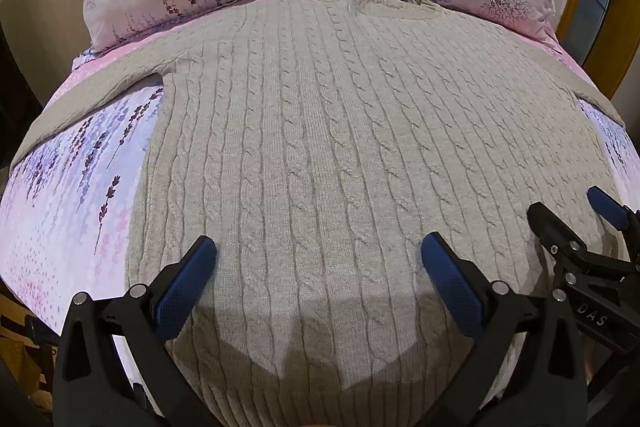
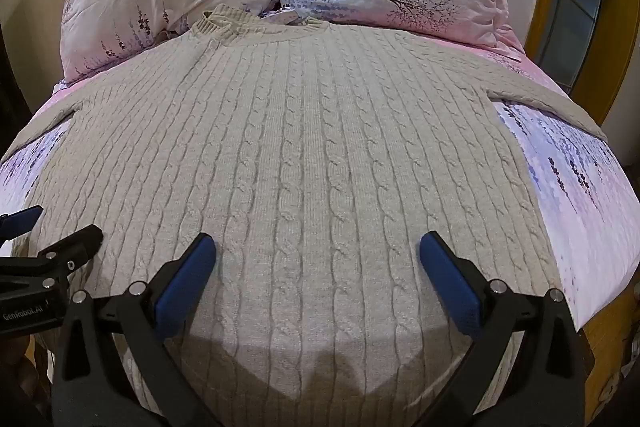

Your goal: Fold small clothes

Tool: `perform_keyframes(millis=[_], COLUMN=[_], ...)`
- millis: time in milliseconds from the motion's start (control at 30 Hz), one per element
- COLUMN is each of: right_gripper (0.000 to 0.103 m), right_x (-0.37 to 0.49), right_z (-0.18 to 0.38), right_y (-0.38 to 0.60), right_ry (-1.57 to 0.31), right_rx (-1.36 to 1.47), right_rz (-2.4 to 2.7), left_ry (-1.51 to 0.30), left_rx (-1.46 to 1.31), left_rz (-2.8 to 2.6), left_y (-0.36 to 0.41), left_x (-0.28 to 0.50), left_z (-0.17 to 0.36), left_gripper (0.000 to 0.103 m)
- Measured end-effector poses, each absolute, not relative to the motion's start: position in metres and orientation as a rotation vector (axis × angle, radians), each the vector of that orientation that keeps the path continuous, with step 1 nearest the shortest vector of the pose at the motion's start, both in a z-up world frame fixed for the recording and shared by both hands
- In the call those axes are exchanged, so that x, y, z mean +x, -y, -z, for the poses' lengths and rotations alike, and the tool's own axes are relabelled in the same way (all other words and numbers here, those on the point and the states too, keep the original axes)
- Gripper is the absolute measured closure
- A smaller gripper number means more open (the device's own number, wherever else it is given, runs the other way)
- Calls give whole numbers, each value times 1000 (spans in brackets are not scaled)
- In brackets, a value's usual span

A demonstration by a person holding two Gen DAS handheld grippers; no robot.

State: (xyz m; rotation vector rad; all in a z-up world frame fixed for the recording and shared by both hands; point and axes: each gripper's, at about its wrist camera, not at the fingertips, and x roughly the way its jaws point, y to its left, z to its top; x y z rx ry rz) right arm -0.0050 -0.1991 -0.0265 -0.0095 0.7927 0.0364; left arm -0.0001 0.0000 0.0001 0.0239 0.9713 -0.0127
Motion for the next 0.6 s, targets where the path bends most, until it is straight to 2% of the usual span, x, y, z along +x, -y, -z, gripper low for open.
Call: perform_keyframes(millis=[600], right_gripper=[2], right_x=[-5], right_z=[26], right_y=[199], right_ry=[-790], right_rx=[-8], right_rz=[-37], left_ry=[-973], left_rx=[23], left_rz=[12], left_y=[0], left_x=[3], left_z=[-1], left_gripper=[1])
